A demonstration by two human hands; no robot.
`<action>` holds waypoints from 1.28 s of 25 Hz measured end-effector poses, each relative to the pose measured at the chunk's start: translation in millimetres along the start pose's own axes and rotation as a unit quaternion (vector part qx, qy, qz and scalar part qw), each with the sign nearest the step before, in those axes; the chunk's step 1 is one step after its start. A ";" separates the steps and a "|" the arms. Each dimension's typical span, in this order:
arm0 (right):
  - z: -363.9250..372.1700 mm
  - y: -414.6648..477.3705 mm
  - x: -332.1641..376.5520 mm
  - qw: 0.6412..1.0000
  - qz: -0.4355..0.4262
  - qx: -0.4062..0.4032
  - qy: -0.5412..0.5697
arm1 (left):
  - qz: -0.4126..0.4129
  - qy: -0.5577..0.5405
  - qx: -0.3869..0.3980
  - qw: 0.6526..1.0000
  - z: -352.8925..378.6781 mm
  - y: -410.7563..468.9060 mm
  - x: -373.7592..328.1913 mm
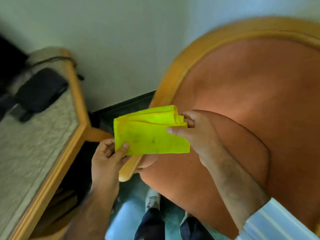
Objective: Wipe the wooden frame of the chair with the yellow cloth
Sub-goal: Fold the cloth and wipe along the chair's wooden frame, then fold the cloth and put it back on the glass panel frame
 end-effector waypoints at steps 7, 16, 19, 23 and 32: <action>222.4 -19.2 -53.8 0.955 -0.012 0.210 -0.209 | -0.042 -0.092 -0.265 0.959 -211.9 -60.6 53.4; 369.0 -101.0 -237.6 0.783 -0.075 0.377 -0.490 | -0.165 -0.065 -0.493 0.851 -351.6 -173.8 214.3; 401.9 -106.1 -304.6 0.727 -0.084 0.410 -0.545 | -0.272 0.016 -0.521 0.809 -383.8 -179.0 275.1; 421.2 -105.6 -369.4 0.666 -0.111 0.424 -0.603 | -0.343 0.113 -0.509 0.781 -409.3 -173.4 331.9; 430.7 -108.7 -428.6 0.551 -0.334 0.382 -0.662 | -0.358 0.231 -0.471 0.773 -429.6 -156.2 382.3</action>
Point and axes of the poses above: each hand's wrist, its own y-axis towards the middle knuckle, its own z-axis out of the palm, x = y × z, the point moved 1 cm from there along y, towards the middle knuckle, and after that the axes turned 1 degree about z, right-handed, at the moved point
